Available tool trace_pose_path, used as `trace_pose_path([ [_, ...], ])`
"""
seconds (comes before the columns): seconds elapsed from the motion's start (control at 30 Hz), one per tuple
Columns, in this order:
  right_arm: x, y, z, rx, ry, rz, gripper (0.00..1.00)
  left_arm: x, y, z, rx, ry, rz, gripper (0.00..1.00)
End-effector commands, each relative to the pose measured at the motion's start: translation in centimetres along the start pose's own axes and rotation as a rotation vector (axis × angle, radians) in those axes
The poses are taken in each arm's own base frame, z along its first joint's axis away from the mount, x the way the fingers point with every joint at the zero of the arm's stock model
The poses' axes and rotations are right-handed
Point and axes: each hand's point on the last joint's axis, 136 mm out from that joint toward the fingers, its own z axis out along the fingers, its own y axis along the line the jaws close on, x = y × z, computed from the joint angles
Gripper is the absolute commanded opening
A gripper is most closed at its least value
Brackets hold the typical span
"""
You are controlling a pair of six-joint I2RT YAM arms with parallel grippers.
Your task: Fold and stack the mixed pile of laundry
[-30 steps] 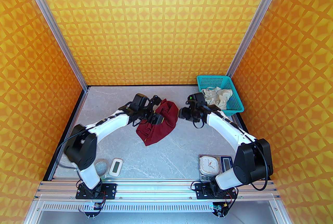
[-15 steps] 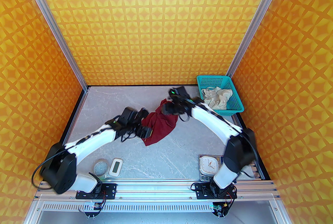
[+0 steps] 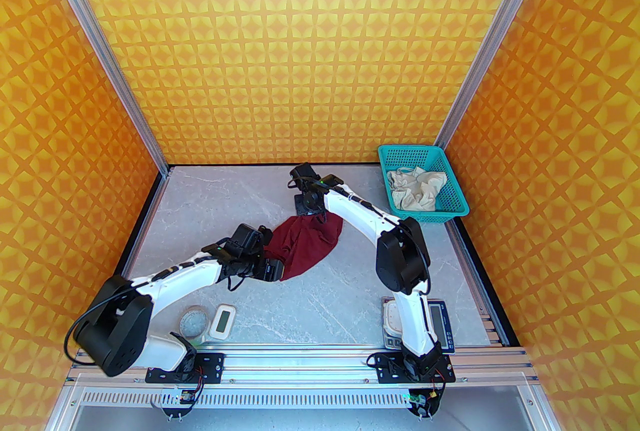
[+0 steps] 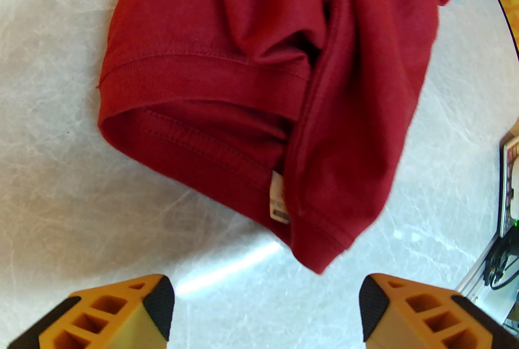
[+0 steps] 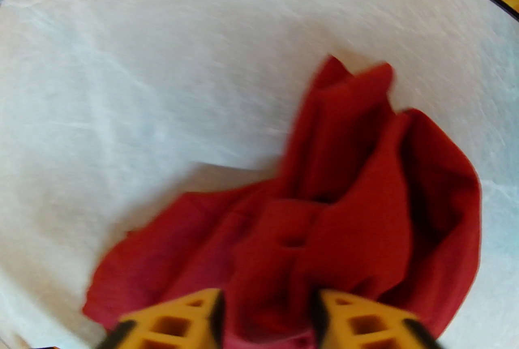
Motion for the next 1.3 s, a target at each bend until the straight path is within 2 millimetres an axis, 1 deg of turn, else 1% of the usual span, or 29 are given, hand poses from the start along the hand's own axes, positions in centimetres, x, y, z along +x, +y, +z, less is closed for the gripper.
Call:
trace_pose_path([
  [0.0, -1.1, -2.2, -1.4, 0.047, -0.036, 0.039, 0.13, -0.6, 0.0, 1.1, 0.001, -0.025, -0.029, 0.81],
  [0.07, -1.3, -2.8, -2.3, 0.037, -0.050, 0.054, 0.02, -1.0, -0.9, 1.6, 0.030, -0.023, -0.015, 0.81],
  [0.1, -1.5, -3.3, -2.9, 0.024, -0.056, 0.066, 0.00, -1.1, -1.3, 1.9, 0.036, -0.016, -0.004, 0.81],
  [0.2, -1.7, -4.5, -4.0, -0.019, -0.076, 0.108, 0.00, -1.0, -2.3, 3.1, 0.048, 0.016, 0.019, 0.78],
  [0.3, -1.9, -5.4, -5.3, -0.077, -0.110, 0.152, 0.00, -1.2, -3.4, 4.0, 0.071, 0.023, 0.038, 0.67],
  [0.33, -1.9, -5.5, -5.7, -0.094, -0.119, 0.161, 0.00, -1.4, -3.6, 4.1, 0.080, 0.013, 0.043, 0.61],
  [0.37, -2.1, -5.8, -6.3, -0.112, -0.138, 0.176, 0.00, -1.9, -4.0, 3.9, 0.091, -0.005, 0.049, 0.51],
  [0.4, -2.3, -5.9, -7.0, -0.132, -0.156, 0.185, 0.00, -2.6, -4.4, 3.6, 0.104, -0.030, 0.058, 0.38],
  [0.43, -2.5, -6.1, -7.5, -0.144, -0.172, 0.193, 0.00, -3.3, -4.8, 3.2, 0.116, -0.060, 0.066, 0.27],
  [0.5, -3.1, -6.5, -9.0, -0.169, -0.214, 0.207, 0.00, -5.1, -5.9, 1.7, 0.156, -0.156, 0.089, 0.05],
  [0.53, -3.4, -6.7, -9.6, -0.176, -0.234, 0.212, 0.00, -5.9, -6.3, 0.8, 0.174, -0.212, 0.102, 0.00],
  [0.63, -4.7, -7.6, -12.8, -0.187, -0.327, 0.238, 0.00, -8.4, -7.3, -3.2, 0.197, -0.405, 0.151, 0.00],
  [0.73, -5.9, -8.3, -16.9, -0.208, -0.456, 0.251, 0.00, -10.2, -7.8, -8.1, 0.154, -0.543, 0.222, 0.00],
  [0.8, -6.6, -8.9, -20.5, -0.217, -0.544, 0.252, 0.00, -11.5, -8.0, -12.2, 0.126, -0.628, 0.272, 0.00],
  [0.83, -6.8, -9.1, -21.8, -0.218, -0.576, 0.251, 0.00, -11.9, -8.3, -14.2, 0.118, -0.673, 0.299, 0.00],
  [0.9, -7.0, -10.0, -25.6, -0.213, -0.659, 0.250, 0.00, -12.7, -8.7, -19.5, 0.097, -0.791, 0.351, 0.00],
  [0.93, -7.0, -10.5, -27.2, -0.207, -0.693, 0.251, 0.00, -12.9, -8.9, -22.0, 0.087, -0.840, 0.382, 0.00],
  [1.0, -6.5, -11.5, -30.7, -0.197, -0.771, 0.251, 0.00, -13.0, -9.3, -26.4, 0.059, -0.913, 0.442, 0.00],
  [1.03, -6.3, -11.8, -32.1, -0.194, -0.804, 0.253, 0.00, -13.1, -9.5, -28.0, 0.046, -0.933, 0.466, 0.00],
  [1.07, -6.0, -12.3, -33.8, -0.190, -0.836, 0.254, 0.00, -13.1, -10.0, -30.2, 0.032, -0.963, 0.502, 0.00],
  [1.17, -4.9, -13.3, -39.0, -0.203, -0.933, 0.251, 0.00, -12.8, -11.0, -35.3, -0.019, -1.017, 0.596, 0.00],
  [1.2, -4.4, -13.8, -40.8, -0.201, -0.965, 0.256, 0.00, -12.8, -11.0, -36.9, -0.049, -1.041, 0.614, 0.00],
  [1.27, -3.5, -14.7, -43.5, -0.191, -1.011, 0.263, 0.00, -12.9, -10.9, -39.8, -0.105, -1.086, 0.631, 0.00],
])
